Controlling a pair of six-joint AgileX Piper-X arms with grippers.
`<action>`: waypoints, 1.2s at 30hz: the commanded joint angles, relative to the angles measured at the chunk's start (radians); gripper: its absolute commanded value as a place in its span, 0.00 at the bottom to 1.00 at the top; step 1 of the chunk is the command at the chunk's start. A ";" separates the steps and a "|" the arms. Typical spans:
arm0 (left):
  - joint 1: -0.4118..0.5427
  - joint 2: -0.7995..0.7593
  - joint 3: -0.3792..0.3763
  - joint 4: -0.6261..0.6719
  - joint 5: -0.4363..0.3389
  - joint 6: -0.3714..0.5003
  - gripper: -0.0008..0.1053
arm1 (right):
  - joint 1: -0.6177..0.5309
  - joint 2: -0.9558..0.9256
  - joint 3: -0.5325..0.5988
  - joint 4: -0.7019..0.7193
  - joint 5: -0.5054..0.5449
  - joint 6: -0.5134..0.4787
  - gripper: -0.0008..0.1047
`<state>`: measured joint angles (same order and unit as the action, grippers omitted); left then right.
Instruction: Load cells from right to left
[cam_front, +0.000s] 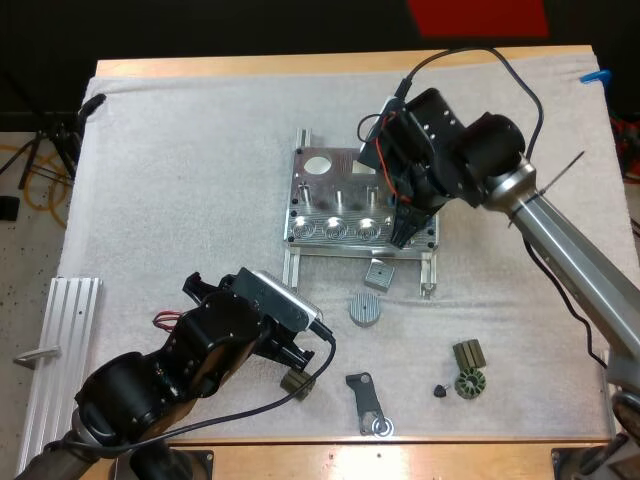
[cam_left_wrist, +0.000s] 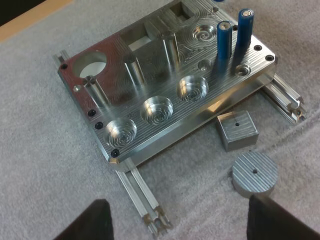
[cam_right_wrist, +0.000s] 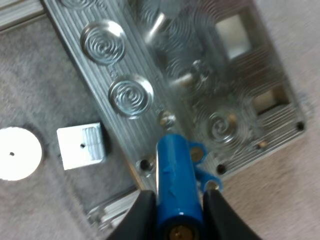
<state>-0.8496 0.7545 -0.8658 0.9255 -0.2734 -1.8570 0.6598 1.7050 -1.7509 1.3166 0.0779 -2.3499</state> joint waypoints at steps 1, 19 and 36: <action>0.000 -0.007 -0.007 -0.005 0.001 0.003 0.54 | -0.011 0.009 -0.014 0.031 -0.035 -0.010 0.01; 0.000 -0.007 -0.007 -0.005 0.001 0.009 0.54 | -0.017 0.157 -0.015 -0.049 -0.016 -0.033 0.01; 0.000 -0.007 -0.007 -0.012 0.001 0.009 0.54 | -0.009 0.238 -0.015 -0.075 0.036 -0.030 0.01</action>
<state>-0.8496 0.7545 -0.8658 0.9255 -0.2718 -1.8472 0.6468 1.9417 -1.7567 1.2407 0.1178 -2.3714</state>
